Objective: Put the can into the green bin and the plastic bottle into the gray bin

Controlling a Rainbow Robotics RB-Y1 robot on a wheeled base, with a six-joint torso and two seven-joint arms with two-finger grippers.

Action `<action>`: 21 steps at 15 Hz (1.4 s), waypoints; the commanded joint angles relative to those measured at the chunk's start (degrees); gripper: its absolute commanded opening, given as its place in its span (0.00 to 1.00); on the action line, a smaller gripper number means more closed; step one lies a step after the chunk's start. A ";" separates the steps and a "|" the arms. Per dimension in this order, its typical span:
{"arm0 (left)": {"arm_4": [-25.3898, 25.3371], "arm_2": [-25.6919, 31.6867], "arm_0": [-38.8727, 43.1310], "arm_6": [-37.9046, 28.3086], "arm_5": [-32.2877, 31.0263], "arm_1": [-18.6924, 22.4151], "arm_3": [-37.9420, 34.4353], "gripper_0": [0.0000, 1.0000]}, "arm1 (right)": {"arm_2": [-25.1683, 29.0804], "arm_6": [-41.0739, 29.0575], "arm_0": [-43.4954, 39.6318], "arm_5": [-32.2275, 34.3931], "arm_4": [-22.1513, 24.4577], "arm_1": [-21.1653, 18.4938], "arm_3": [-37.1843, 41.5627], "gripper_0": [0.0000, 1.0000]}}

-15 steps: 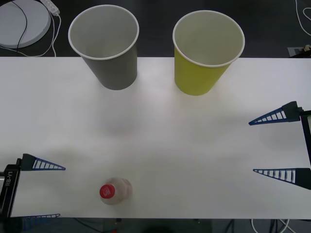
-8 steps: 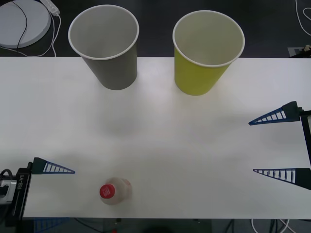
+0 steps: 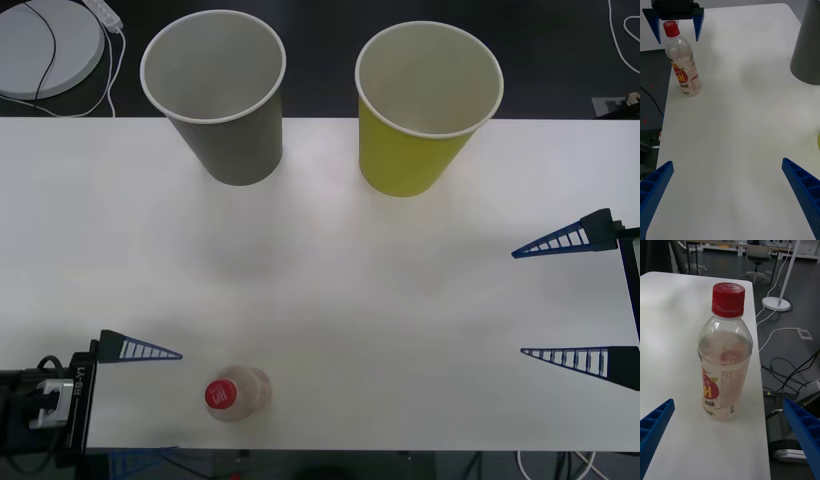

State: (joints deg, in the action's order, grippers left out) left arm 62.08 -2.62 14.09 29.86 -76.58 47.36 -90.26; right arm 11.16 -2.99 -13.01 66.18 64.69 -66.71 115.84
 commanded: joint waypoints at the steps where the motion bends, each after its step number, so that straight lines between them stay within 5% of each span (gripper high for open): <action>1: 1.56 -0.02 -0.55 -0.15 0.12 -2.09 -0.01 1.00 | 0.00 0.00 0.00 0.00 0.00 0.00 0.00 1.00; 21: 5.16 -2.66 -2.57 -1.47 0.12 -11.06 -0.01 1.00 | 0.00 0.00 0.00 0.00 0.00 0.00 0.00 1.00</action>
State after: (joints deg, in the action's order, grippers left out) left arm 67.15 -5.14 11.58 28.52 -76.53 36.63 -90.30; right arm 11.16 -2.99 -13.01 66.18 64.69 -66.71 115.84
